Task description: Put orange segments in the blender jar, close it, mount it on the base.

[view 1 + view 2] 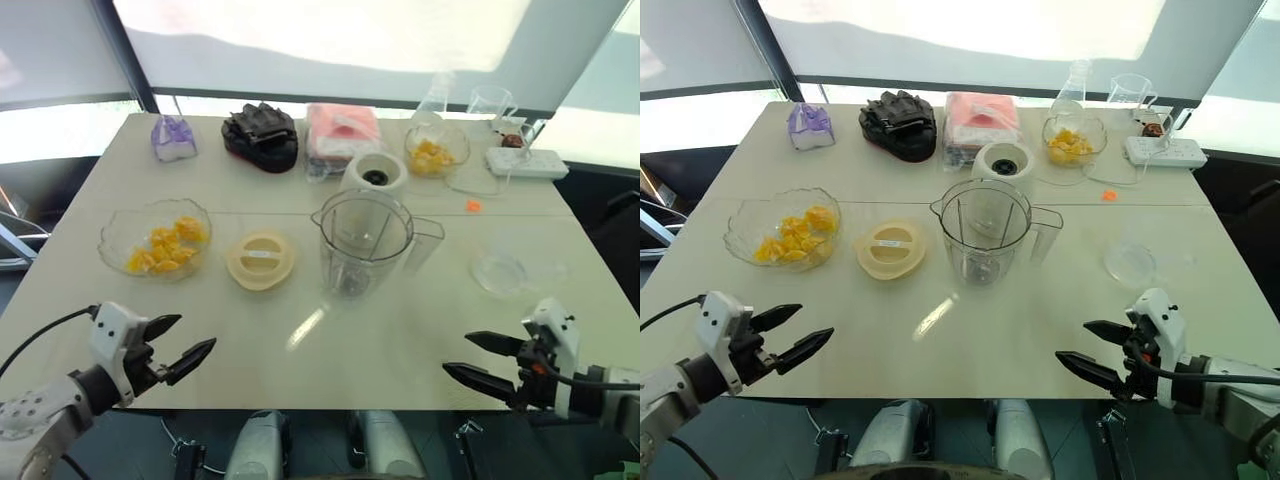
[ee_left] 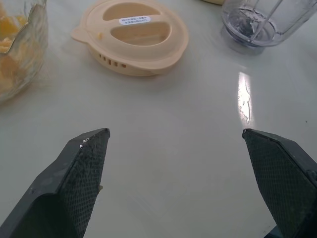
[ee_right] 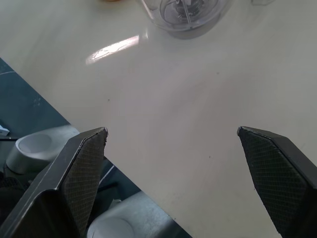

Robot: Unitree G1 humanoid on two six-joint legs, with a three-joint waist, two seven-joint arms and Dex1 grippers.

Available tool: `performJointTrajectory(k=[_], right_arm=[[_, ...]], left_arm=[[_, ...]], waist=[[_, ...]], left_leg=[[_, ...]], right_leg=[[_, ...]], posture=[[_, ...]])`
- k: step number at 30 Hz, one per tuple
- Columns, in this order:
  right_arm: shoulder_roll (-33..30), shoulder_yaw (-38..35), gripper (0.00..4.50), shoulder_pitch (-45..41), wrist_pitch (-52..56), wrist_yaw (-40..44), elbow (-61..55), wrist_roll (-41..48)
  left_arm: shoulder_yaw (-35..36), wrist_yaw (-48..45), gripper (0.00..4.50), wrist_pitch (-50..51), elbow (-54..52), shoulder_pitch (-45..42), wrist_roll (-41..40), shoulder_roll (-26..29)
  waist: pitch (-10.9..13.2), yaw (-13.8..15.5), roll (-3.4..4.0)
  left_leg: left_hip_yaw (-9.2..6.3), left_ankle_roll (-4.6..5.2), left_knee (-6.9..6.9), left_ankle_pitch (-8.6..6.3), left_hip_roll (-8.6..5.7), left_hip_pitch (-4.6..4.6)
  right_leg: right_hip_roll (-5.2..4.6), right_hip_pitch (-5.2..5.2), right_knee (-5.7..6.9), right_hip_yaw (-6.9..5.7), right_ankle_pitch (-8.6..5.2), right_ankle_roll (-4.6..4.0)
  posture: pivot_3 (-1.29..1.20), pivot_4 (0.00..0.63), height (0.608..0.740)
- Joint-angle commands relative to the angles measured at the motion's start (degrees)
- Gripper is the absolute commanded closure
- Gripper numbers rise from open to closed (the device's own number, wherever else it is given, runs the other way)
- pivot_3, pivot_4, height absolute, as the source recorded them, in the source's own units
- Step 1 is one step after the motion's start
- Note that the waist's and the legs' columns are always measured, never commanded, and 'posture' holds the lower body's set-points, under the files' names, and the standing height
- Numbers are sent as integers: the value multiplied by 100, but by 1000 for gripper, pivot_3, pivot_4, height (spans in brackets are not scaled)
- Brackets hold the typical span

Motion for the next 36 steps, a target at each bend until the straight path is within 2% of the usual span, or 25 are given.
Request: performJointTrajectory(k=[1,12,31,33,36], right_arm=[[27,2,73,-10,28,-105,-188,116],[251,220,73,21,-170,-438,-77,-167],[161,153,73,-121,-758,-56,276,-516],[73,12,73,-237,-732,45,148,-341],[-273,-497,73,-1011,-390,12,-142,702]], left_arm=[[16,-20,0,-21,-1,-126,-40,102],[-91,89,0,-83,60,-296,-18,30],[69,362,0,4,227,-601,-115,44],[144,294,0,6,329,-684,-133,162],[268,-21,0,-81,604,-886,-28,595]], waist=[[0,0,0],[-1,-3,-1],[-2,4,-1],[-2,3,-1],[5,-28,5]], left_leg=[[0,0,0,0,0,0],[3,2,1,0,-2,0],[2,4,6,0,-3,5],[1,4,7,0,-3,7],[4,3,11,1,-3,10]], right_leg=[[0,0,0,0,0,0],[0,5,1,-6,1,0],[9,12,6,-6,2,-1],[9,12,8,-6,1,0],[9,9,22,-5,2,-1]], posture=[[0,150,740],[0,150,740],[0,150,740],[0,150,740],[0,150,740]])
